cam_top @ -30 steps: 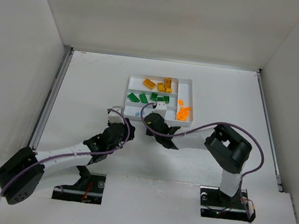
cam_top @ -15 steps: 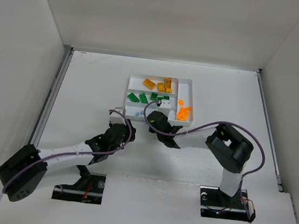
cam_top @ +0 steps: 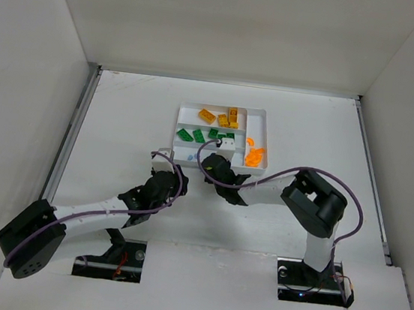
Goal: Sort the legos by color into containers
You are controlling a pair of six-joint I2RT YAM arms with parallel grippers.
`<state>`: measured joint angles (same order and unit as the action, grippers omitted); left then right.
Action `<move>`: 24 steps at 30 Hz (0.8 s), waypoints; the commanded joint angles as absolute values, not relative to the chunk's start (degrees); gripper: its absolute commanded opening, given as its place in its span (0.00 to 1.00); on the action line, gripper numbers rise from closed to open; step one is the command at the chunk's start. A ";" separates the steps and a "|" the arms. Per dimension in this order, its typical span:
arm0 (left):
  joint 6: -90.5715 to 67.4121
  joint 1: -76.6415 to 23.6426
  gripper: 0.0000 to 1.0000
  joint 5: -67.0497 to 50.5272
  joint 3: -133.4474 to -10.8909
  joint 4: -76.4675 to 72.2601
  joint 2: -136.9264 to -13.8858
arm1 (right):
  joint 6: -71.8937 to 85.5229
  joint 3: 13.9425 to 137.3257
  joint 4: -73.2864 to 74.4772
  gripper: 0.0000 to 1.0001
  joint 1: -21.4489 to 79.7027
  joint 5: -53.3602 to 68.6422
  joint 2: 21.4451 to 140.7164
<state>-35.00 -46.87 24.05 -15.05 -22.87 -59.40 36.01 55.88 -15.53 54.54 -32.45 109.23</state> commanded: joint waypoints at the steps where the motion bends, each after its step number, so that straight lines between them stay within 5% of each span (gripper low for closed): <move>1: -34.72 -47.06 0.38 24.70 -16.00 -25.22 -59.68 | 35.25 57.48 -18.99 0.05 55.32 -36.99 108.02; 24: -34.72 -46.36 0.38 24.35 -15.91 -26.10 -61.00 | 38.23 57.40 -20.92 0.05 56.56 -32.26 111.80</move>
<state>-35.00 -46.74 24.03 -15.05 -23.88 -60.51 37.23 56.95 -17.96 55.99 -32.93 110.89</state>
